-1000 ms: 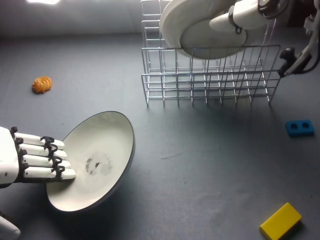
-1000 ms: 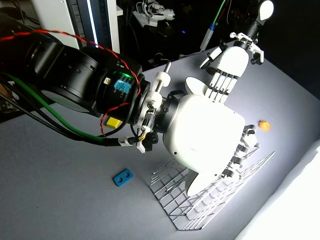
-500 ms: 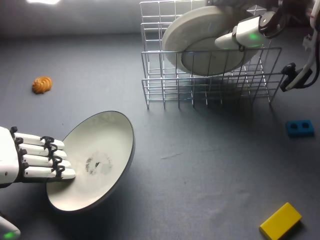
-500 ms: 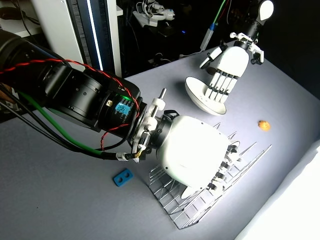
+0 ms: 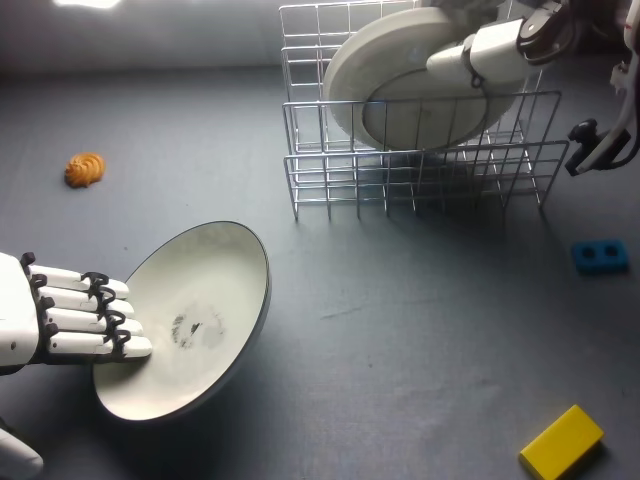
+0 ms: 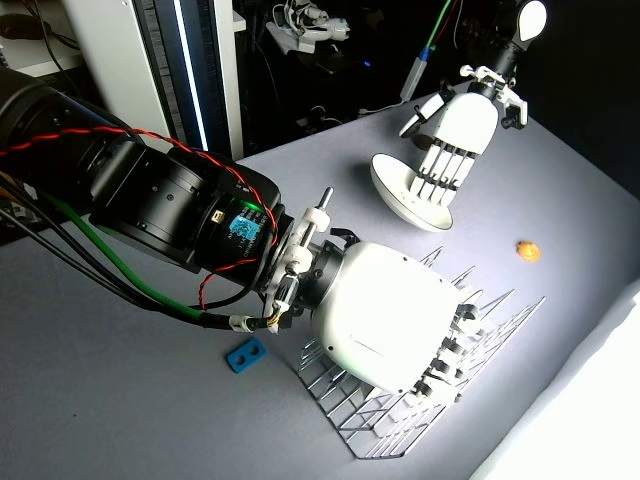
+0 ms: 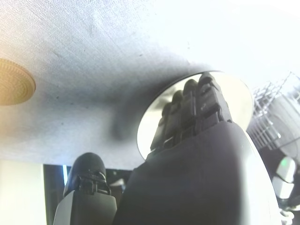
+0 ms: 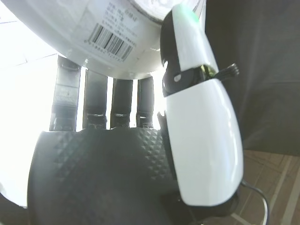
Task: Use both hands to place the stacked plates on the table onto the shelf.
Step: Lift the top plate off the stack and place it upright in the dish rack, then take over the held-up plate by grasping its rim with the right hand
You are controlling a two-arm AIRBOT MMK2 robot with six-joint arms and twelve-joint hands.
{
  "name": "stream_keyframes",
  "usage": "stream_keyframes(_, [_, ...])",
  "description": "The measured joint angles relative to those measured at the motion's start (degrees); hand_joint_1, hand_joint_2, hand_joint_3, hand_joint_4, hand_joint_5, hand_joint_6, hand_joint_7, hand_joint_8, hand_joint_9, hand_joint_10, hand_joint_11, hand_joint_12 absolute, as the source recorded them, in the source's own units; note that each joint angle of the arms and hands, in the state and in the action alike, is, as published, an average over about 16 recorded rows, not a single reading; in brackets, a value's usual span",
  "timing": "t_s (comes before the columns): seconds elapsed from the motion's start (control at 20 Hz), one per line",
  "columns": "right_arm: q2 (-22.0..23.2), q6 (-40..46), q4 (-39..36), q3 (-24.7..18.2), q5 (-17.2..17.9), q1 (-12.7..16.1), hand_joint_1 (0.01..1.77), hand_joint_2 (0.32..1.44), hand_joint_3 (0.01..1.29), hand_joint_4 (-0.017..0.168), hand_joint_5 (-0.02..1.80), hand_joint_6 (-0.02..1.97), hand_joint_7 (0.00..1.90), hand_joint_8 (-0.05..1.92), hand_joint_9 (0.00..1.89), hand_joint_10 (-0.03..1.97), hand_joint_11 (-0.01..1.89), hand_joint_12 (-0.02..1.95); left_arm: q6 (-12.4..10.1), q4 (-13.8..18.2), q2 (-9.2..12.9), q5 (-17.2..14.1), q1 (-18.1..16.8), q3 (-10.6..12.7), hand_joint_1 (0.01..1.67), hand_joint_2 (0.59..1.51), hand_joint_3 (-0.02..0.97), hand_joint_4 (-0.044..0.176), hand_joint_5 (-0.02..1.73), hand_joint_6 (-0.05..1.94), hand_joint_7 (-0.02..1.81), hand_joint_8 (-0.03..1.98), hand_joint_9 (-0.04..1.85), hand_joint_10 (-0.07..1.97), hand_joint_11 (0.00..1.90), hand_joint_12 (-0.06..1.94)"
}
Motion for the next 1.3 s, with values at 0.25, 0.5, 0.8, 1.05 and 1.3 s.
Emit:
stream_keyframes(0.25, [0.2,-0.1,-0.1,0.1,-0.6,0.8,1.11,1.08,0.01,-0.004,0.77,0.63,0.91,0.34,0.76,0.59,0.42,1.39,0.0,-0.1,0.0,0.0,0.0,0.0,0.02,1.17,0.008,-0.009,-0.01,-0.02,0.02,0.0,0.02,0.01,0.01,-0.03])
stream_keyframes(0.5, [0.8,-0.1,-1.4,-0.3,-0.7,2.0,1.07,1.06,0.01,-0.003,0.75,0.28,0.88,0.1,0.73,0.47,0.33,1.36,0.0,-0.1,0.0,0.0,0.0,0.0,0.02,1.167,0.008,-0.008,-0.01,-0.02,0.03,0.0,0.02,0.01,0.02,-0.03])
stream_keyframes(0.8, [2.2,-1.5,-6.5,-3.4,1.0,3.7,1.03,1.06,0.01,-0.003,0.69,0.1,0.81,0.04,0.67,0.36,0.22,1.37,0.0,-0.1,0.0,0.1,0.0,0.0,0.02,1.169,0.009,-0.008,-0.01,-0.02,0.03,-0.01,0.02,0.01,0.01,-0.03])
stream_keyframes(1.05, [3.5,-5.9,-12.1,-8.7,3.0,4.5,0.94,1.11,0.01,-0.002,0.64,0.06,0.75,0.02,0.62,0.3,0.14,1.37,0.0,-0.1,0.1,0.1,0.0,0.0,0.02,1.167,0.009,-0.008,-0.01,-0.02,0.03,-0.01,0.02,0.01,0.02,-0.03])
stream_keyframes(1.3, [4.1,-13.8,-17.1,-15.5,4.8,3.2,0.91,1.13,0.01,-0.001,0.52,0.05,0.59,0.03,0.48,0.22,0.07,1.21,0.0,-0.2,0.1,0.2,0.0,0.0,0.02,1.167,0.009,-0.009,0.0,-0.02,0.03,-0.01,0.02,0.01,0.01,-0.03])
